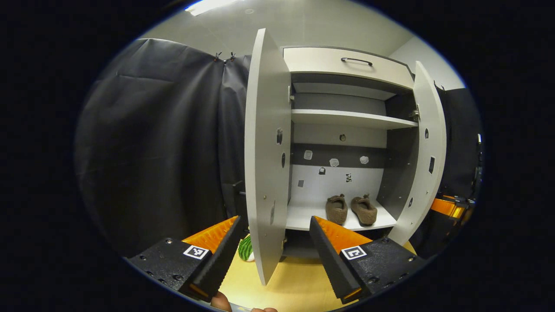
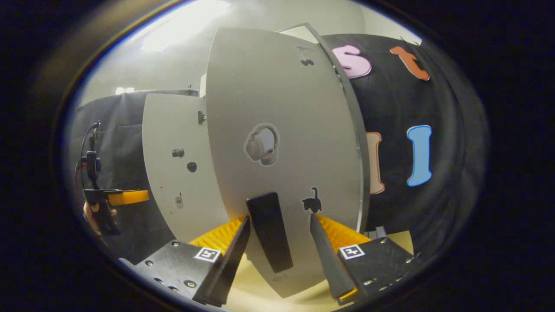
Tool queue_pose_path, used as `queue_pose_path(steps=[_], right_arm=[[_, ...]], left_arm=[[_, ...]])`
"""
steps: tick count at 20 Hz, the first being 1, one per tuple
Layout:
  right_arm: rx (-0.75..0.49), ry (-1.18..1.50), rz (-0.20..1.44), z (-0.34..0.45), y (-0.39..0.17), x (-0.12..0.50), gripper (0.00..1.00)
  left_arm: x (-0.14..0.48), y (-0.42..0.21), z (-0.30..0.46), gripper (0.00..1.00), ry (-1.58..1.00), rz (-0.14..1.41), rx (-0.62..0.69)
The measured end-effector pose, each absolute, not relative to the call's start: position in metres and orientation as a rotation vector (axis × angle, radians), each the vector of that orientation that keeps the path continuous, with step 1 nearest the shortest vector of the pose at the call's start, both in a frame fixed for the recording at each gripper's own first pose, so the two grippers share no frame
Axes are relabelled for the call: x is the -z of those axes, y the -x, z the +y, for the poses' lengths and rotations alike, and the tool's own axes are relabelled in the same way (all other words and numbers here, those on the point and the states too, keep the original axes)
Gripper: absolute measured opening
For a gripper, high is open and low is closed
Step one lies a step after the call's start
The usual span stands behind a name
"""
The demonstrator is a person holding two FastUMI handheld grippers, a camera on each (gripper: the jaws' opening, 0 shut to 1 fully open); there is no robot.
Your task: Grab one shoe with the right hand and put it into the shoe cabinet, grab the other shoe with the left hand and put it into the shoe cabinet; then close the right door with the right hand and the left door with the left hand.
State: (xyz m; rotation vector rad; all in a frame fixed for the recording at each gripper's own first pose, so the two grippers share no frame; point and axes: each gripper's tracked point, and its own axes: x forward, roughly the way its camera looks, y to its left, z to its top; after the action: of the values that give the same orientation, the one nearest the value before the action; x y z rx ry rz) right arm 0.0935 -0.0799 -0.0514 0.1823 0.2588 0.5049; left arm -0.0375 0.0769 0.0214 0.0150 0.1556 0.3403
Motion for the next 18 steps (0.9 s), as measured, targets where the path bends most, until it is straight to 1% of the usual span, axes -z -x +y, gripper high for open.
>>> queue_pose_path(steps=[1,2,3,4,5,6,7,8,9,10,11,12,13,14,15,16,17,18], right_arm=[[-0.513,-0.184,0.265,-0.072,-0.099,0.053,0.84],[-0.514,-0.182,0.271,-0.065,-0.105,0.057,0.88],[-0.518,-0.179,0.275,-0.057,-0.110,0.059,0.88],[-0.512,-0.171,0.276,-0.052,-0.114,0.061,0.88],[-0.512,-0.165,0.276,-0.045,-0.120,0.063,0.88],[-0.503,-0.157,0.275,-0.040,-0.125,0.064,0.89],[-0.502,-0.153,0.278,-0.035,-0.131,0.065,0.91],[-0.493,-0.145,0.272,-0.030,-0.136,0.066,0.89],[-0.483,-0.132,0.264,-0.026,-0.141,0.066,0.89],[-0.471,-0.119,0.256,-0.024,-0.145,0.064,0.92],[-0.460,-0.108,0.247,-0.022,-0.149,0.063,0.92],[-0.453,-0.099,0.243,-0.021,-0.151,0.063,0.89],[-0.446,-0.095,0.240,-0.019,-0.154,0.063,0.92],[-0.439,-0.092,0.237,-0.018,-0.156,0.064,0.92],[-0.431,-0.090,0.236,-0.017,-0.158,0.064,0.92],[-0.422,-0.092,0.234,-0.015,-0.158,0.065,0.92],[-0.412,-0.095,0.234,-0.013,-0.161,0.066,0.92],[-0.404,-0.099,0.237,-0.012,-0.163,0.067,0.92]], left_arm=[[-0.023,0.037,0.081,0.95,-0.018,0.152,-0.345],[-0.024,0.037,0.086,0.95,-0.020,0.149,-0.352],[-0.026,0.038,0.090,0.95,-0.020,0.143,-0.358],[-0.027,0.037,0.094,0.91,-0.018,0.140,-0.364],[-0.027,0.038,0.098,0.95,-0.015,0.137,-0.371],[-0.028,0.039,0.102,0.91,-0.013,0.136,-0.379],[-0.028,0.039,0.107,0.91,-0.011,0.135,-0.388],[-0.028,0.040,0.112,0.91,-0.010,0.134,-0.398],[-0.028,0.040,0.116,0.91,-0.007,0.133,-0.408],[-0.028,0.041,0.120,0.91,-0.005,0.132,-0.416],[-0.027,0.041,0.124,0.91,-0.002,0.130,-0.424],[-0.028,0.041,0.128,0.91,0.000,0.129,-0.432],[-0.027,0.042,0.132,0.91,0.001,0.128,-0.441],[-0.028,0.044,0.135,0.91,0.002,0.126,-0.448],[-0.030,0.045,0.138,0.95,0.002,0.120,-0.453],[-0.032,0.046,0.141,0.95,0.003,0.113,-0.457],[-0.033,0.046,0.144,0.91,0.003,0.107,-0.460],[-0.035,0.046,0.148,0.91,0.005,0.104,-0.464]])
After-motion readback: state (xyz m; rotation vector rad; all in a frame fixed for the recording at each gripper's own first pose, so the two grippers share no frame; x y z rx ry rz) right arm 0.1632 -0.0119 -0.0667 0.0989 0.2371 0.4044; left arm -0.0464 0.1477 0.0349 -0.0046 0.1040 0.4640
